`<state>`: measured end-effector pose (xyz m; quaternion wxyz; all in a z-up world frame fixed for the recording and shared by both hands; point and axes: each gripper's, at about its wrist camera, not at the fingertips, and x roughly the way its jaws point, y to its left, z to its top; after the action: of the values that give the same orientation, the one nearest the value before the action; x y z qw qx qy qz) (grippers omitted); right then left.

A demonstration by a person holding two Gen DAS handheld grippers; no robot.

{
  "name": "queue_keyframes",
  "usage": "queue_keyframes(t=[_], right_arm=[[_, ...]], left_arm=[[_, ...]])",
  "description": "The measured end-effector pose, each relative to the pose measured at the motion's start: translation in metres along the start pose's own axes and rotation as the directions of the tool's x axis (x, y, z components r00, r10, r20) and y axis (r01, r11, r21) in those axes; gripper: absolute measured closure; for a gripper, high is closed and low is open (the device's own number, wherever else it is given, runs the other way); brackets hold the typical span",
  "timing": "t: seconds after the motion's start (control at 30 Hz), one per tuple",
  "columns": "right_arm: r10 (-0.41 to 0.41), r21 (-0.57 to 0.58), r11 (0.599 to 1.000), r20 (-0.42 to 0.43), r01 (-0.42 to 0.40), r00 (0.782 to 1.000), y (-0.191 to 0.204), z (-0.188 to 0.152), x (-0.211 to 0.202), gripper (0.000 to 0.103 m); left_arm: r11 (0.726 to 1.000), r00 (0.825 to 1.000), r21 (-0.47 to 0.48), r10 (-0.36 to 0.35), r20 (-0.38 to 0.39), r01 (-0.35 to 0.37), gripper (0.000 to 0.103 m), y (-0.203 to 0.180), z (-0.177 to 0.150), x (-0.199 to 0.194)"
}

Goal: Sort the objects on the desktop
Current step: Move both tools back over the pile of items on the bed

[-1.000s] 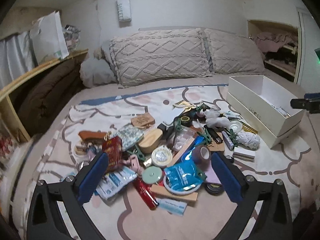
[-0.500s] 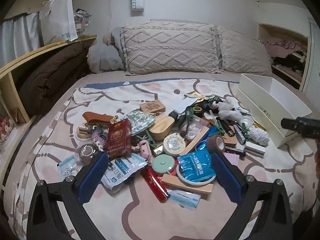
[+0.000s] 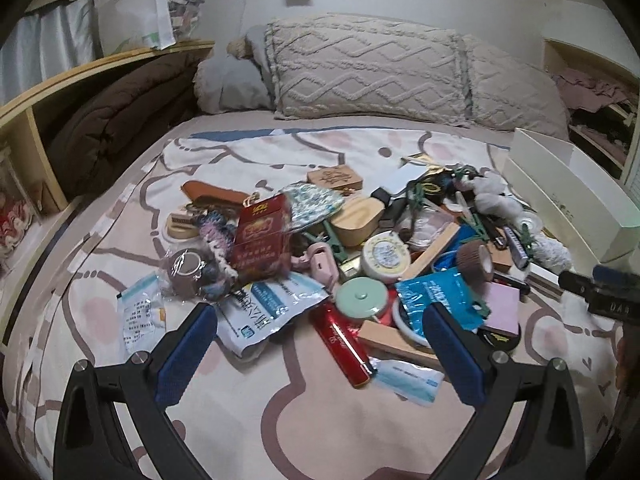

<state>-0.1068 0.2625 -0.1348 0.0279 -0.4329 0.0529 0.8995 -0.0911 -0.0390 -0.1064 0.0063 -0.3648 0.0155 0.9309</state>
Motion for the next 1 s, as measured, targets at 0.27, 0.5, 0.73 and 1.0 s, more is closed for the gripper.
queue_keyframes(t=[0.27, 0.5, 0.73, 1.0], right_arm=[[0.023, 0.049, 0.999, -0.036, -0.021, 0.999, -0.003, -0.019, 0.024, 0.001], [0.012, 0.043, 0.999, -0.061, -0.010, 0.998, 0.001, -0.029, 0.036, 0.001], [0.042, 0.049, 0.998, -0.058, -0.039, 0.997, -0.002, -0.037, 0.037, 0.000], [0.051, 0.047, 0.998, -0.063, -0.049, 0.997, -0.001, -0.040, 0.039, 0.000]], left_arm=[[0.997, 0.996, -0.026, 0.072, -0.057, -0.074, 0.000, 0.014, -0.012, 0.023], [0.998, 0.992, -0.002, 0.063, -0.108, -0.064, 0.000, 0.004, -0.020, 0.038], [0.997, 0.983, 0.026, 0.082, -0.162, -0.078, 0.000, -0.006, -0.029, 0.053], [0.995, 0.976, 0.036, 0.097, -0.194, -0.092, 0.000, -0.006, -0.034, 0.064]])
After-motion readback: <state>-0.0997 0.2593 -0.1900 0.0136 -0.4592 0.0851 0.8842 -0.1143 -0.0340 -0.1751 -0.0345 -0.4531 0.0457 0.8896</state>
